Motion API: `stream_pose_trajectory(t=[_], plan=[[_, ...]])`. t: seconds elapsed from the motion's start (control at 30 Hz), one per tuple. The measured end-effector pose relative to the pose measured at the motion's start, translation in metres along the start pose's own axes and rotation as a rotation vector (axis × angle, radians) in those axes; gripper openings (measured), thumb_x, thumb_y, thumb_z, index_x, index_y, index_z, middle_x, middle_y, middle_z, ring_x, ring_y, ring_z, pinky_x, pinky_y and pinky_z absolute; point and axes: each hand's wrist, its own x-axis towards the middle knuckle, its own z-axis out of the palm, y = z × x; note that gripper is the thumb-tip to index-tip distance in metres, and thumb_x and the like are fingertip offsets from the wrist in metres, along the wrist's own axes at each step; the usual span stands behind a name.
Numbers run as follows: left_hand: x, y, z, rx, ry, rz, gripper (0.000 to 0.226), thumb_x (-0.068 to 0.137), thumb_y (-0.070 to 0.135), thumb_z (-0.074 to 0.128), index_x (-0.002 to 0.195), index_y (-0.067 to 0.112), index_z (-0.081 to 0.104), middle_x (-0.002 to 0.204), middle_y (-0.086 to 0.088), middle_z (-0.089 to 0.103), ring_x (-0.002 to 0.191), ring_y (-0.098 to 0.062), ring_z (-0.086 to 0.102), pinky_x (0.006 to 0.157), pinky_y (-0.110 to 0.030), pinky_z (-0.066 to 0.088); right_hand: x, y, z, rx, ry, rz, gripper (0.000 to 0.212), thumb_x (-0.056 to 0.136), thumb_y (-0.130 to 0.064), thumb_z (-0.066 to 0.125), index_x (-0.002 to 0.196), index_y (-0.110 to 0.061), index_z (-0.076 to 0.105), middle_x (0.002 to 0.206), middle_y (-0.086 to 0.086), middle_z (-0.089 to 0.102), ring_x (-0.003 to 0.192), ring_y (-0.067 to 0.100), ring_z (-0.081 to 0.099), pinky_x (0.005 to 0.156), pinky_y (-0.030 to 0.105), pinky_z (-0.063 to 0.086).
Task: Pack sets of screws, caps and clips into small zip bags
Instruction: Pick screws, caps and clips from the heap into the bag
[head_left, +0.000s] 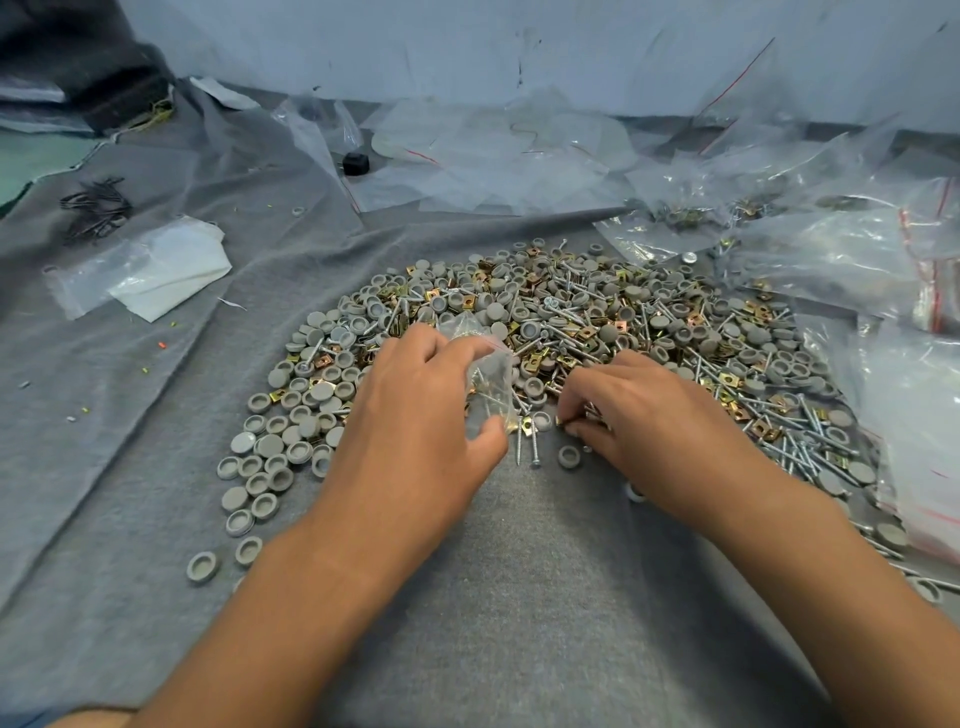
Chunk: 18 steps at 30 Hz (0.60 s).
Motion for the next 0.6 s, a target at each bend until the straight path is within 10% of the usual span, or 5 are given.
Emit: stream_pose_trajectory(t=[0.3,0.6], plan=[[0.0,0.002,-0.001,-0.005,0.007,0.017,0.061,0.087,0.035,0.072,0.143,0.033,0.05,0.1,0.018,0.039,0.097,-0.003,0.034,0.087,-0.021,0.031,0.002,-0.02,-0.019,0.556,0.444,-0.036,0.009,0.089,-0.013,0.072,0.097,-0.016,0.068,0.092,-0.01,0.066,0.085,0.003,0.065,0.074,0.018,0.055],[-0.001,0.004,-0.002,-0.019,-0.003,0.026,0.062,0.088,0.034,0.072,0.145,0.032,0.05,0.101,0.015,0.038,0.1,-0.004,0.033,0.089,-0.022,0.031,0.004,-0.042,-0.014,0.499,0.414,-0.07,0.017,0.084,-0.008,0.079,0.1,-0.012,0.075,0.095,-0.007,0.067,0.083,-0.001,0.061,0.078,0.007,0.047]])
